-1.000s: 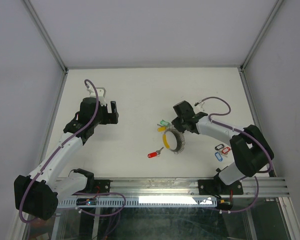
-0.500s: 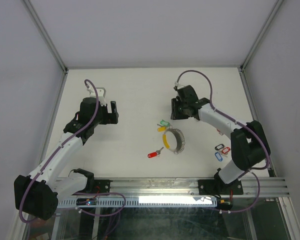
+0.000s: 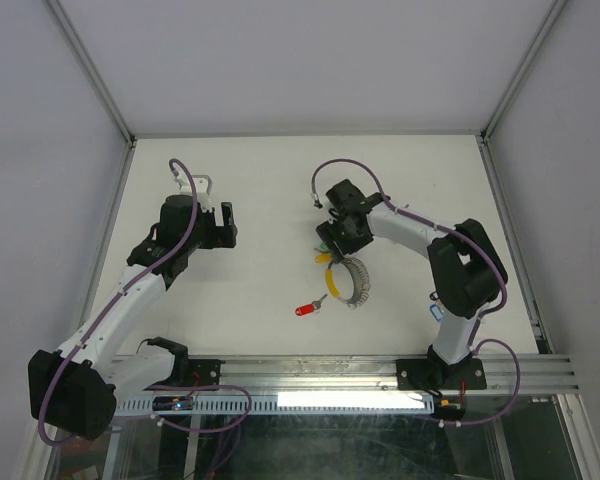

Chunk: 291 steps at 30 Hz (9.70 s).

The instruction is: Put the keys on the keyring

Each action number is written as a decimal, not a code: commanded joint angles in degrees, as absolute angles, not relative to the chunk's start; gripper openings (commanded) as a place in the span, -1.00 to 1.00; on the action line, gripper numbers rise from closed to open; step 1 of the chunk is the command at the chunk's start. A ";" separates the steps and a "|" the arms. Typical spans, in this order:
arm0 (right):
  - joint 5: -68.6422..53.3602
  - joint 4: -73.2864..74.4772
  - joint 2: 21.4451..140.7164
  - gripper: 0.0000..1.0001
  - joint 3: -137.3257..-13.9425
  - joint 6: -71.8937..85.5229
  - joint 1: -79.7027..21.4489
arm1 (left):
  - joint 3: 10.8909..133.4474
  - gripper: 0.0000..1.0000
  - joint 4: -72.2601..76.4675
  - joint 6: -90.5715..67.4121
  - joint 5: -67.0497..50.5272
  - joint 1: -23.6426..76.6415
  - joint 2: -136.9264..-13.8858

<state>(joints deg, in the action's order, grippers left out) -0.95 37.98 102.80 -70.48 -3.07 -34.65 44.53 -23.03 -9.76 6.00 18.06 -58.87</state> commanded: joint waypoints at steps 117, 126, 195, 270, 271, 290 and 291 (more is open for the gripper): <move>-30.02 15.36 104.07 -0.35 -59.27 16.96 -7.52 | 46.58 0.82 -21.71 -8.86 5.10 18.46 -59.15; -33.58 12.94 105.24 -0.43 -57.83 17.51 -6.91 | 46.66 0.82 -21.66 -8.89 4.93 18.51 -59.33; -38.16 9.51 106.62 -0.20 -59.03 4.28 -11.25 | 46.67 0.79 -21.37 -8.84 3.03 18.46 -60.28; -52.05 -2.90 57.27 -1.00 -62.13 -1.59 -29.99 | 40.71 0.21 29.96 -7.94 -46.23 26.68 -46.51; -52.71 -5.10 56.59 -1.00 -61.23 -1.67 -30.31 | 41.27 0.22 30.75 -8.22 -46.19 27.05 -46.94; -54.74 -36.84 54.49 -1.00 -54.74 15.53 -33.61 | 46.06 -0.12 36.32 -9.98 -43.70 38.22 -49.85; -54.34 -38.91 54.80 -1.00 -54.73 17.08 -33.77 | 45.97 -0.14 36.30 -9.75 -43.42 38.54 -49.88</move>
<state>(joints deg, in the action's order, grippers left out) -55.88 -24.56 55.29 -54.35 8.86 -32.99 44.21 33.12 -11.00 -44.01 37.15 -50.61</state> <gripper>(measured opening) 0.010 0.446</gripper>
